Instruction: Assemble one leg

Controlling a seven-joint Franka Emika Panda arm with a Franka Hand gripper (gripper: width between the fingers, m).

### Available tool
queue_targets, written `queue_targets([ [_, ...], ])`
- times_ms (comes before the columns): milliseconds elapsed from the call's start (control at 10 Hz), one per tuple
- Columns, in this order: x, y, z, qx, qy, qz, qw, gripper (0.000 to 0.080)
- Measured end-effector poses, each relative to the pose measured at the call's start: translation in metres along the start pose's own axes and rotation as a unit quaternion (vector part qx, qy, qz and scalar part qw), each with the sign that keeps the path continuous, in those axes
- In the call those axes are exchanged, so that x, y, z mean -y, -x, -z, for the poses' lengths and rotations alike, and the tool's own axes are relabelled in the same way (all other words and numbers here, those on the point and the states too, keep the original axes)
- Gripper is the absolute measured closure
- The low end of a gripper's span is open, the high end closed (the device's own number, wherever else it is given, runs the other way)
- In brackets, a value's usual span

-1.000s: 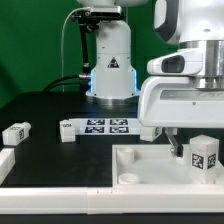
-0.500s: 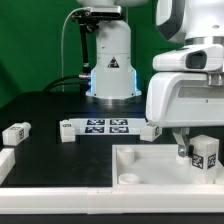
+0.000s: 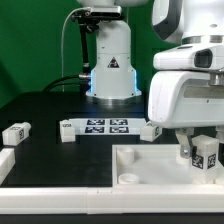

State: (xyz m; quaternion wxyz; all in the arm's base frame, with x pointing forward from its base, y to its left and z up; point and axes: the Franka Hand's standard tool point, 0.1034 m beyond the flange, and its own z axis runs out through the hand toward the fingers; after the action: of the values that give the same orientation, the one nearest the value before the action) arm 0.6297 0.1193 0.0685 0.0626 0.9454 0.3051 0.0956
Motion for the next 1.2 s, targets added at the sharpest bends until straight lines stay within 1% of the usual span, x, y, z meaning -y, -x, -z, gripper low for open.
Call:
queue_targets([
  [100,0.0005,0.0004,-0.0002,0.001,-0.001,0.000,1.000,0.0413],
  [200,0.0011,0.0008,-0.0002,0.002,-0.001,0.000,1.000,0.0503],
  [400,0.0009,0.0011,-0.0004,0.002,-0.001,-0.025,1.000,0.0503],
  [500,0.0010,0.0011,-0.0004,0.002,-0.002,-0.060,0.998,0.0503],
  [600,0.0016,0.0009,-0.0006,-0.002,-0.005,-0.130,0.992,0.0503],
  [700,0.0028,0.0007,-0.0007,-0.011,-0.006,-0.204,0.979,0.0503],
  [800,0.0068,-0.0006,-0.0005,-0.018,-0.005,-0.287,0.958,0.0503],
  [1000,0.0062,0.0003,0.0000,-0.018,0.001,-0.404,0.914,0.0503],
  [1100,0.0053,0.0013,-0.0004,-0.018,0.007,-0.467,0.884,0.0502],
  [1200,0.0009,0.0038,-0.0020,-0.021,0.019,-0.523,0.852,0.0497],
])
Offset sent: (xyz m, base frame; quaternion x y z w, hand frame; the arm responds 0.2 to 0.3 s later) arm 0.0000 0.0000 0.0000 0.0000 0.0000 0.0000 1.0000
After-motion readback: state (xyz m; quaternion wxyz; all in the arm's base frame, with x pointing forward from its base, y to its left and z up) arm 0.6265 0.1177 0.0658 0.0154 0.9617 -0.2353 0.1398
